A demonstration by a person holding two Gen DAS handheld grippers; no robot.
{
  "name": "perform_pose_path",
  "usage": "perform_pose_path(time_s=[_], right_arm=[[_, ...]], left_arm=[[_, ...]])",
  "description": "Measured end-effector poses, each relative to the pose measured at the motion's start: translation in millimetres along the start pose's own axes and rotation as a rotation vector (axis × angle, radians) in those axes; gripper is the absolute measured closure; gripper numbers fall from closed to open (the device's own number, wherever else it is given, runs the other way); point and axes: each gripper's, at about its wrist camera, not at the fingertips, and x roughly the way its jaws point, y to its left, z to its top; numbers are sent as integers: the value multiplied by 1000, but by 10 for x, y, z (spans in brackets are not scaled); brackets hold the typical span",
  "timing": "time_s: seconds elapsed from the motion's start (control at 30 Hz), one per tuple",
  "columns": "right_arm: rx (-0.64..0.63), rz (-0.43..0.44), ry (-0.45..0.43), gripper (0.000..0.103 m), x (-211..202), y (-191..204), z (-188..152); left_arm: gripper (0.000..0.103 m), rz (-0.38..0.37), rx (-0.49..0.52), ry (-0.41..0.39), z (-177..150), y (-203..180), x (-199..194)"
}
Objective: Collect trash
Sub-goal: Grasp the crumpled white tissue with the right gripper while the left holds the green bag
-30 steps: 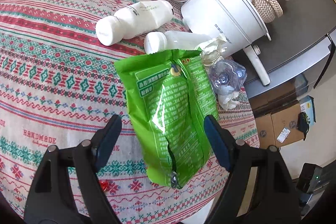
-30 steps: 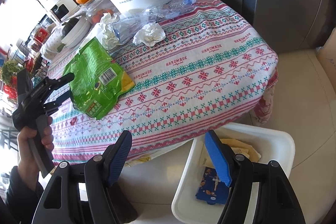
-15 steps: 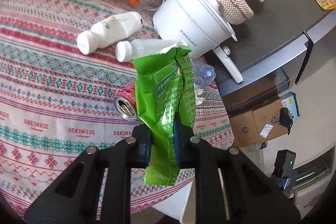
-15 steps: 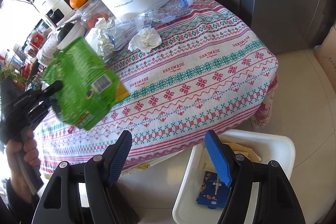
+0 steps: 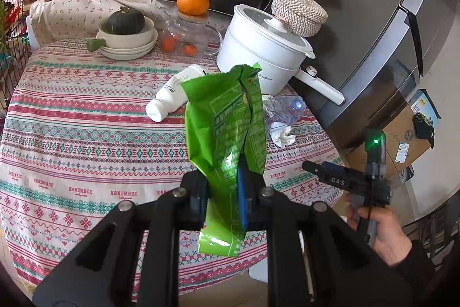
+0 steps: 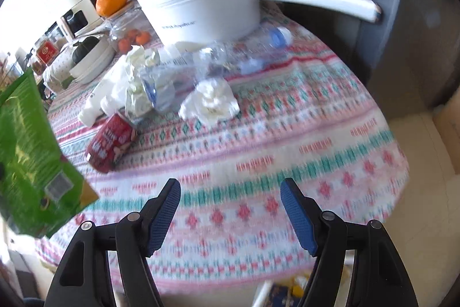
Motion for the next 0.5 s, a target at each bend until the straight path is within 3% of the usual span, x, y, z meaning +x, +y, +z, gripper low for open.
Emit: perform_pose_path(time_s=[0.43, 0.47, 0.5], right_arm=[[-26, 4, -20, 30, 851, 218, 498], [-27, 1, -22, 32, 884, 227, 510], [-27, 7, -27, 41, 903, 231, 514]], left_arm=[[84, 30, -13, 13, 28, 97, 6], [84, 28, -18, 14, 27, 95, 8], [84, 25, -22, 16, 29, 96, 10]])
